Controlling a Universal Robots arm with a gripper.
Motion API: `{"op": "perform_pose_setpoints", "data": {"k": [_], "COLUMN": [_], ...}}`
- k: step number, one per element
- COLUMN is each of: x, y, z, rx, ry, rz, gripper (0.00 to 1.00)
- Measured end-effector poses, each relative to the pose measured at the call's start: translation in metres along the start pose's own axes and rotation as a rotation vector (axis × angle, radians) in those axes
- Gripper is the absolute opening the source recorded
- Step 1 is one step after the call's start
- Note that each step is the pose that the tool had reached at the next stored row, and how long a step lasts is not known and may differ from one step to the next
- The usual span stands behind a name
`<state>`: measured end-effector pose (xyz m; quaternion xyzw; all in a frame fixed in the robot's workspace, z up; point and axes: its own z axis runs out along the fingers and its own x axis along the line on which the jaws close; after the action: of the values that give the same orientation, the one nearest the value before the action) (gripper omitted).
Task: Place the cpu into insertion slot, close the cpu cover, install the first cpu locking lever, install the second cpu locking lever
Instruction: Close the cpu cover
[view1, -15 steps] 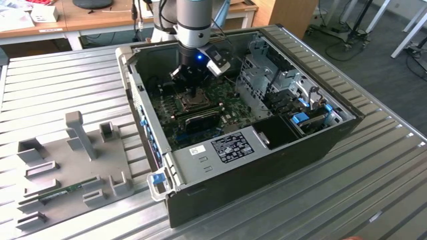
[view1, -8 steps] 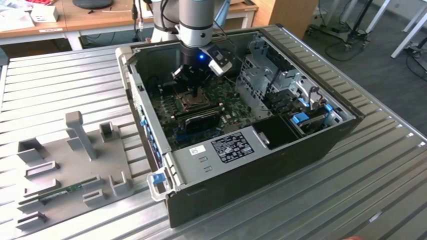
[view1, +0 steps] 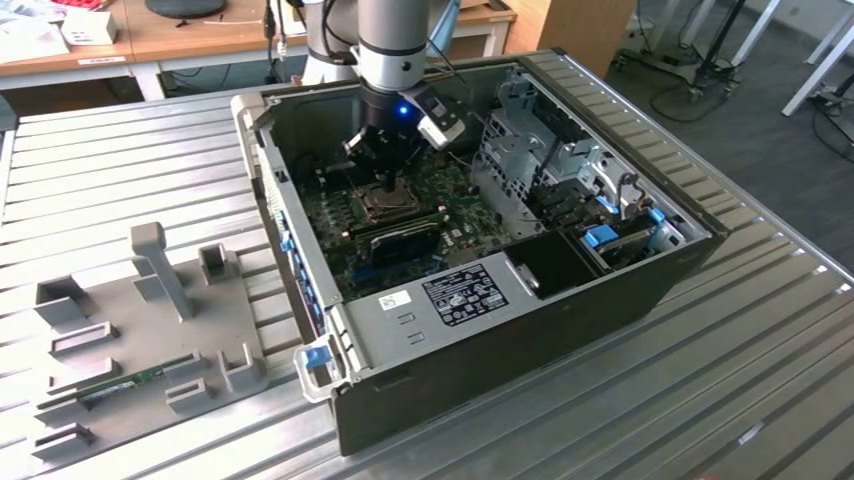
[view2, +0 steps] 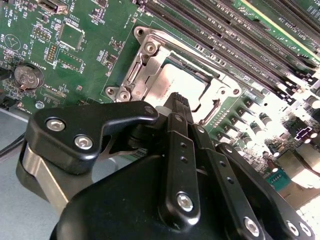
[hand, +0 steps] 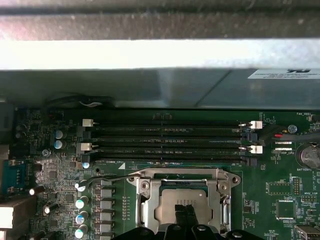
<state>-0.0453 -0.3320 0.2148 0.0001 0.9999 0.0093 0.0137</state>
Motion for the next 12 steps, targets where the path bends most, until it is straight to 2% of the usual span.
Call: {"op": "perform_pose_setpoints", "data": {"k": [12], "x": [-0.0001], "y": [0.0], "z": [-0.005], "rx": [0.0003], "ry": [0.0001], "rz": [0.0], "gripper": [0.11]}}
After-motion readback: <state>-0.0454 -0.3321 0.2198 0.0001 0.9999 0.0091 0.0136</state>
